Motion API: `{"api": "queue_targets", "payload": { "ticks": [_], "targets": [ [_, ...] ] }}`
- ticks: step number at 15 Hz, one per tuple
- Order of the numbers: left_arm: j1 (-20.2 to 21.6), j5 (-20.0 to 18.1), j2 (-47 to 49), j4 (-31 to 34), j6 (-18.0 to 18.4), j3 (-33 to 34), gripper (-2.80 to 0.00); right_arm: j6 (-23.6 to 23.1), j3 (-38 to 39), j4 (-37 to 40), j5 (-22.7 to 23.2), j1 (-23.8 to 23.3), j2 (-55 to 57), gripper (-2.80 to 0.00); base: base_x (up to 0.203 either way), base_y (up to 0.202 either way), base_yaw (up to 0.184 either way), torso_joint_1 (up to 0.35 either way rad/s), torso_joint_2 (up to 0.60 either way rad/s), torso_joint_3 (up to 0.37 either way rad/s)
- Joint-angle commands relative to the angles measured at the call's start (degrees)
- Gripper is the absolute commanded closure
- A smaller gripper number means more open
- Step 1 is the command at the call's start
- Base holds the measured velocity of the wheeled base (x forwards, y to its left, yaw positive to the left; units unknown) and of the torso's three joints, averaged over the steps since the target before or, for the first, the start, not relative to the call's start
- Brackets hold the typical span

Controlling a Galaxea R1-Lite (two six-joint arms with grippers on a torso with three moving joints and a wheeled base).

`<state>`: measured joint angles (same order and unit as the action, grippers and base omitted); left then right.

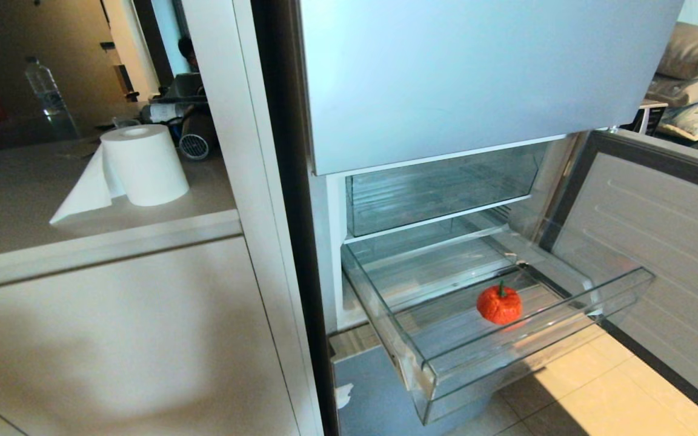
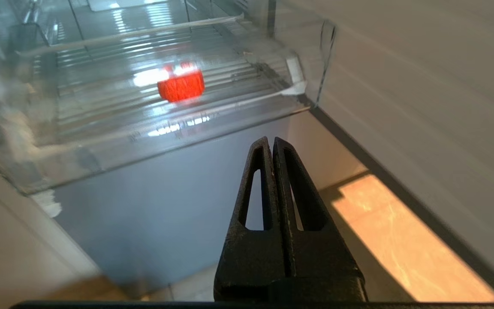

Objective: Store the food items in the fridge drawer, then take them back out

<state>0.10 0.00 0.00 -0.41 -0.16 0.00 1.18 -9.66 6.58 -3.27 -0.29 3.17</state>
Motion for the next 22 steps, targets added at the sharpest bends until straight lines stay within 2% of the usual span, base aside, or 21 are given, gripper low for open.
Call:
{"api": "queue_targets", "payload": {
  "ticks": [1,3,4,8,11,13,15,22],
  "targets": [
    [-0.01,0.00,0.09,-0.02,-0.02,0.09,0.00,0.07,-11.42,6.47,0.71,-0.02,13.67,0.00,0.000,0.000,0.000,0.000,0.00,0.000],
    [-0.01,0.08,0.09,-0.02,-0.02,0.09,0.00,0.12,-18.44,10.25,2.69,0.01,28.82,0.00,0.000,0.000,0.000,0.000,0.00,0.000],
    [-0.01,0.00,0.09,-0.02,-0.02,0.09,0.00,0.27,-21.84,11.41,3.96,0.03,35.49,-2.80,0.000,0.000,0.000,0.000,0.00,0.000],
    [-0.01,0.00,0.09,-0.02,-0.02,0.09,0.00,2.67,-38.63,14.50,9.61,0.84,60.89,-2.80,0.000,0.000,0.000,0.000,0.00,0.000],
    [-0.01,0.00,0.09,-0.02,-0.02,0.09,0.00,3.49,-46.53,15.43,11.36,3.87,74.00,-2.80,0.000,0.000,0.000,0.000,0.00,0.000],
    [-0.01,0.00,0.09,-0.02,-0.02,0.09,0.00,3.80,-50.66,15.63,11.24,7.93,80.82,-2.80,0.000,0.000,0.000,0.000,0.00,0.000],
    [-0.01,0.08,0.09,-0.02,-0.02,0.09,0.00,3.80,-54.48,15.67,10.41,9.82,87.37,-2.80,0.000,0.000,0.000,0.000,0.00,0.000],
    [-0.01,0.00,0.09,-0.02,-0.02,0.09,0.00,3.57,-71.59,15.65,7.22,11.80,106.83,-2.80,0.000,0.000,0.000,0.000,0.00,0.000]
  ]
}}
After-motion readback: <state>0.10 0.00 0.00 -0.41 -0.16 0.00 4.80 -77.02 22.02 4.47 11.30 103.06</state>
